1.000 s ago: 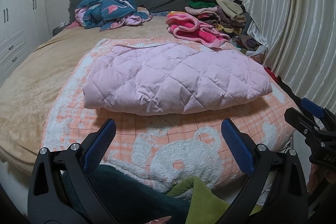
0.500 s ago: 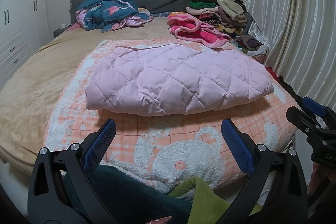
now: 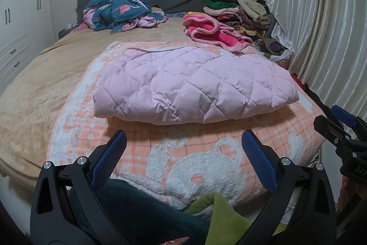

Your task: Fold large clothes

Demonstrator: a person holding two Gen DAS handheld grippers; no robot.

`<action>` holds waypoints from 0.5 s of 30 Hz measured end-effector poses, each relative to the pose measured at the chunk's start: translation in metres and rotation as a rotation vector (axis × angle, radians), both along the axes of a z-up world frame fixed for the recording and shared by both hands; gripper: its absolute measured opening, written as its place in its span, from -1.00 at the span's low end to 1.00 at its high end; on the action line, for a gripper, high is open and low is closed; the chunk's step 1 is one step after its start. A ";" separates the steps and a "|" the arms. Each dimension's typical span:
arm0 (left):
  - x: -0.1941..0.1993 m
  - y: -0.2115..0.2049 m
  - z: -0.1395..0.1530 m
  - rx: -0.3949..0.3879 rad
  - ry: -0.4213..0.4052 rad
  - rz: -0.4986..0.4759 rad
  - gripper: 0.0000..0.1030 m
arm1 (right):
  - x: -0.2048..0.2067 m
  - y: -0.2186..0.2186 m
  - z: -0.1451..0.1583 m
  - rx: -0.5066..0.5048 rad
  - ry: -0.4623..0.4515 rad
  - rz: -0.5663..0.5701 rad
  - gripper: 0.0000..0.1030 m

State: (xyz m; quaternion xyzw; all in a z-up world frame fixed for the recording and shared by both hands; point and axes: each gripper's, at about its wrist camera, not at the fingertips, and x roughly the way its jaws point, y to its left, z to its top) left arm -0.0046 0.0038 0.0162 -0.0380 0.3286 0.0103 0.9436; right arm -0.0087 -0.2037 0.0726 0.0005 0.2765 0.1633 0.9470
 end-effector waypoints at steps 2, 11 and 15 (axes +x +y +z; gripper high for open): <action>0.000 0.002 -0.002 -0.003 0.006 0.002 0.82 | 0.000 0.001 0.000 -0.002 0.000 -0.001 0.92; 0.000 0.006 -0.003 -0.004 0.003 0.015 0.82 | 0.003 -0.003 0.001 -0.014 0.004 -0.010 0.92; 0.000 0.007 -0.003 0.007 0.006 0.021 0.82 | 0.003 -0.001 0.000 -0.015 0.007 -0.007 0.92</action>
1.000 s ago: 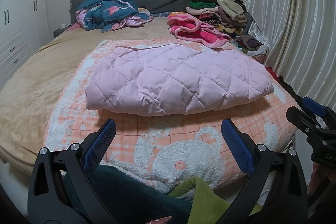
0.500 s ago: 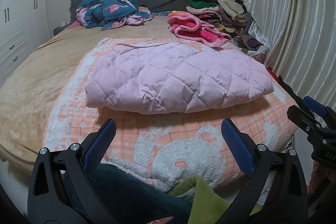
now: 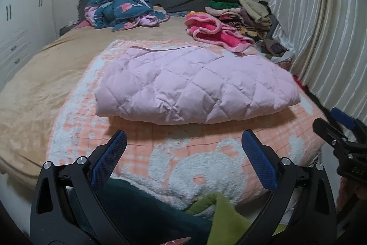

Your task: Fold large clothes

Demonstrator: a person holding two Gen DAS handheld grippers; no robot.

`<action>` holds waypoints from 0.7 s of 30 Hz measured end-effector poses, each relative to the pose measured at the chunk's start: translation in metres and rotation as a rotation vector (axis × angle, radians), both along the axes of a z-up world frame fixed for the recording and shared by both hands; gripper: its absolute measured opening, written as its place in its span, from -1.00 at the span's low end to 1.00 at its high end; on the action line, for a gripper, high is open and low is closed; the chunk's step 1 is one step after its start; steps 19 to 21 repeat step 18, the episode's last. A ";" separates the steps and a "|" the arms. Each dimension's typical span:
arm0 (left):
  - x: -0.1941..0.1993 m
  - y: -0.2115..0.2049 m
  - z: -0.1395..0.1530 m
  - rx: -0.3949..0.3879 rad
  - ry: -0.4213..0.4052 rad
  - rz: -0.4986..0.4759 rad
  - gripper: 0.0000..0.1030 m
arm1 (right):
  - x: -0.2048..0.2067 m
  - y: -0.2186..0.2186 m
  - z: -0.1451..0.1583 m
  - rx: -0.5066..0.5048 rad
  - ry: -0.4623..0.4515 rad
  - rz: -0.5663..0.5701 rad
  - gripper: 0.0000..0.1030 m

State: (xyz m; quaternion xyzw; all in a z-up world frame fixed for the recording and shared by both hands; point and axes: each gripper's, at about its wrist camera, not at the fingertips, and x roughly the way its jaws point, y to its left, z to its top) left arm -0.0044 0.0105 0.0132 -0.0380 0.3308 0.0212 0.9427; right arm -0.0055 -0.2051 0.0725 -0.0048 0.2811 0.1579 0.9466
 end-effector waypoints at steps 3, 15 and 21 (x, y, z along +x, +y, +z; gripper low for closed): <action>0.002 0.000 -0.002 0.012 0.010 0.020 0.82 | 0.002 -0.003 -0.002 -0.007 0.009 0.001 0.92; 0.036 0.038 -0.024 0.036 0.056 0.111 0.82 | 0.024 -0.055 -0.024 0.028 0.024 -0.147 0.92; 0.066 0.095 -0.034 0.051 0.079 0.234 0.82 | 0.044 -0.120 -0.047 0.059 0.066 -0.323 0.92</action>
